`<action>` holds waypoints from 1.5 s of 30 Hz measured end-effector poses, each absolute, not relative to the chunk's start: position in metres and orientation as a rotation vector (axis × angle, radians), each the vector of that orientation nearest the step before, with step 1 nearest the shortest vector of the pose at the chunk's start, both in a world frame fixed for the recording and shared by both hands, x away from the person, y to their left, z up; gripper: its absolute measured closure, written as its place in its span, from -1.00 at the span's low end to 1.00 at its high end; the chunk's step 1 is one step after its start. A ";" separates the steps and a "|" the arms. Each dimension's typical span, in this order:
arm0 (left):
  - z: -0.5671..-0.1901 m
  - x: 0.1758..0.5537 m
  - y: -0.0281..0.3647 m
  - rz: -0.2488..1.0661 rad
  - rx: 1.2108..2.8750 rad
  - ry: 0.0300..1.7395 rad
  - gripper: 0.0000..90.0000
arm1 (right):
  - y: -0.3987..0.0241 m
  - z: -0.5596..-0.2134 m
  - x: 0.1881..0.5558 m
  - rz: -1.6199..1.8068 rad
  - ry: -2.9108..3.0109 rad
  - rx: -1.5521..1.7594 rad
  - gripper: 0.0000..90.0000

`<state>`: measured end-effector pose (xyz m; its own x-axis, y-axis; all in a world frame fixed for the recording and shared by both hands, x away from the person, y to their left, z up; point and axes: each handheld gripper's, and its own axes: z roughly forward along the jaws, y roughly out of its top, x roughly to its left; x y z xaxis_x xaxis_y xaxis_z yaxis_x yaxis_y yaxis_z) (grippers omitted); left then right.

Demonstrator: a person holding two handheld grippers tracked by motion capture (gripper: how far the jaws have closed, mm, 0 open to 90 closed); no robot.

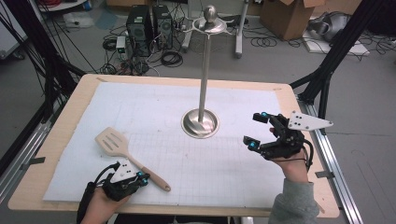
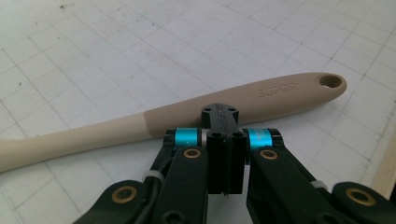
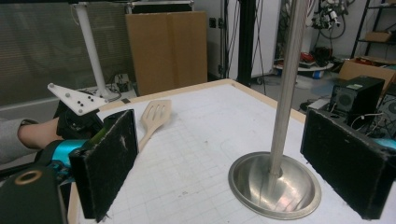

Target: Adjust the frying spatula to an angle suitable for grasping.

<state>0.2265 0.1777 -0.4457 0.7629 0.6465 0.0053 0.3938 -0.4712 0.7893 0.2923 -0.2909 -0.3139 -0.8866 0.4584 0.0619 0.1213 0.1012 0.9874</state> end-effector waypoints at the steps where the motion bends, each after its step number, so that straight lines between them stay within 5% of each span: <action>1: -0.445 0.227 0.178 0.381 2.120 0.776 0.99 | -0.291 -0.314 0.292 1.858 2.121 0.575 -0.77; 45: -0.442 0.284 0.134 0.416 2.145 0.715 0.99 | -0.331 -0.320 0.240 1.703 2.087 0.711 -0.77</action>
